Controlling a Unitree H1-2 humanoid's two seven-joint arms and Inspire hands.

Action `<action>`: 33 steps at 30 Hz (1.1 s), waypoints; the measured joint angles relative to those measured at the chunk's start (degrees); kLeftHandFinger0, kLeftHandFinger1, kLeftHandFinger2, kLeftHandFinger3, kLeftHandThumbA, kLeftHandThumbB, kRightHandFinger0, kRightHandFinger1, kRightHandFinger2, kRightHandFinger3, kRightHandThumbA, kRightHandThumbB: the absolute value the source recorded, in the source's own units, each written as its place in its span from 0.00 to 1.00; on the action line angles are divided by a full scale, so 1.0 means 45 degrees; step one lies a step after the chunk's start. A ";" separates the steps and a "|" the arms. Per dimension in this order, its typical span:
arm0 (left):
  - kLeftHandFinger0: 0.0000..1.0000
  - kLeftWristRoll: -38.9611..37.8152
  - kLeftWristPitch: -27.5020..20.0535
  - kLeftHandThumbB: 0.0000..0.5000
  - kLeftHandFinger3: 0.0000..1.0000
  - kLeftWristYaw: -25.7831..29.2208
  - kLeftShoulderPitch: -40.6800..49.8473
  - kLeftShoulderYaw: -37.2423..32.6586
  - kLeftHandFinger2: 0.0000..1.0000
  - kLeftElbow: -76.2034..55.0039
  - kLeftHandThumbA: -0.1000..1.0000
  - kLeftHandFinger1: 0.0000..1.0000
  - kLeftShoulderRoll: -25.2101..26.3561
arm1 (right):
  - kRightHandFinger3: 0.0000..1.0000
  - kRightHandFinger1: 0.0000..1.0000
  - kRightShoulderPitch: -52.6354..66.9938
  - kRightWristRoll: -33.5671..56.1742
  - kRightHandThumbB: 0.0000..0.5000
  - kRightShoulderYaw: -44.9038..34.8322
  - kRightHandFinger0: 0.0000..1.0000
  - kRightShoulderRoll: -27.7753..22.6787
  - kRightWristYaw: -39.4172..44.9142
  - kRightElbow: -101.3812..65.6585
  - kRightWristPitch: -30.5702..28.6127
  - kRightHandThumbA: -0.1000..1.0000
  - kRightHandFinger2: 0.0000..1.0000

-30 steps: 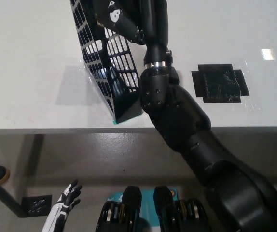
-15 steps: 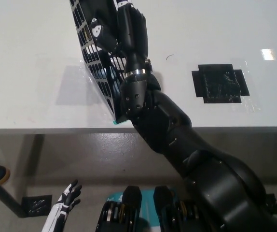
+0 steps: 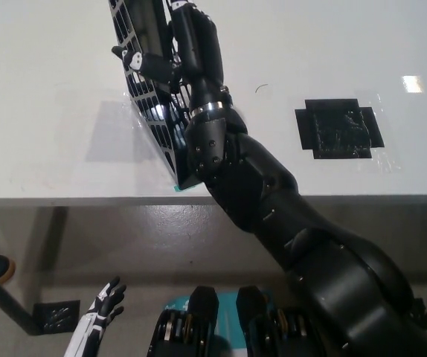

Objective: A notebook is kept standing on the table on the right hand side and a black shelf is kept on the left hand side and the robot uses its right hand to grab the notebook and places it in the shelf

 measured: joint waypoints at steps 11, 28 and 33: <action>1.00 0.0026 -0.0020 0.25 1.00 -0.0009 0.0043 -0.0009 1.00 -0.0019 1.00 1.00 0.0020 | 1.00 1.00 -0.0004 -0.0056 0.73 0.0075 1.00 -0.0577 0.0106 -0.1770 0.0009 1.00 1.00; 1.00 0.0018 -0.0061 0.31 1.00 -0.0013 0.0168 0.0005 1.00 0.0131 1.00 1.00 -0.0018 | 1.00 1.00 0.1356 -0.0047 0.81 -0.0231 1.00 -0.2652 0.1763 -0.9315 0.1063 1.00 1.00; 1.00 0.0020 -0.0056 0.27 1.00 -0.0013 0.0173 0.0004 1.00 0.0150 1.00 1.00 -0.0031 | 1.00 1.00 0.1814 -0.0036 0.86 -0.0535 1.00 -0.3315 0.2263 -1.1699 0.1584 1.00 1.00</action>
